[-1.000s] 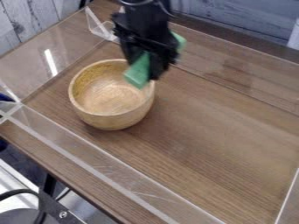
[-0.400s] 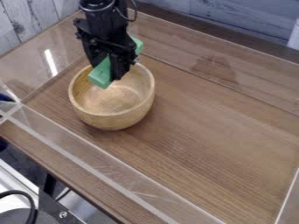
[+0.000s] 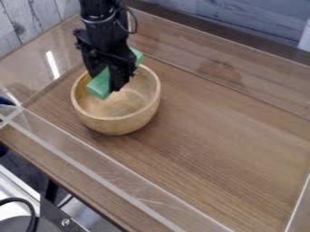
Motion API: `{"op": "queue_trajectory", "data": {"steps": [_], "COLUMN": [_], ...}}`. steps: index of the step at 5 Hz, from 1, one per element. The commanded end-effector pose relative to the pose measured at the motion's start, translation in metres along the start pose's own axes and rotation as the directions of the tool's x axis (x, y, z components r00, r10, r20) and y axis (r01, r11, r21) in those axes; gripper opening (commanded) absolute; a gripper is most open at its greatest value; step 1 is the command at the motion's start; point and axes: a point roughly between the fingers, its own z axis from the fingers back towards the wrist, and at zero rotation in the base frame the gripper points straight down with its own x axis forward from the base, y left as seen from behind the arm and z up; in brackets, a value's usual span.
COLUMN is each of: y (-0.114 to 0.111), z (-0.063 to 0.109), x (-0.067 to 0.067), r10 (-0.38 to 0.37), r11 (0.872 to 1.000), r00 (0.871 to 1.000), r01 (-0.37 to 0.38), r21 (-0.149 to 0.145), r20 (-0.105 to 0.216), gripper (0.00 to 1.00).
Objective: Put the green block in the brown bowl
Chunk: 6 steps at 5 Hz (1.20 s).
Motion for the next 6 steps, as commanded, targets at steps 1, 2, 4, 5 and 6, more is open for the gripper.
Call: {"op": "queue_trajectory", "data": {"steps": [1,2,4,5,6], "y": [0.007,0.006,0.005,0.004,0.002], "z": [0.003,0.0,-0.008,-0.011,-0.012], "x": [0.003,0.001,-0.002,-0.002,-0.003], "r10": [0.006,0.004,0.0,-0.001,-0.001], "r11": [1.0,1.0,0.999,1.0,1.0], "r00": [1.0,1.0,1.0,1.0,1.0], "r01": [-0.006,-0.004,0.0,0.001,0.002], "r21": [0.027,0.03,0.033,0.031,0.028], "r20": [0.024,0.014,-0.005,-0.015,-0.025], "gripper": [0.0,0.0,0.0,0.0,0.0]}}
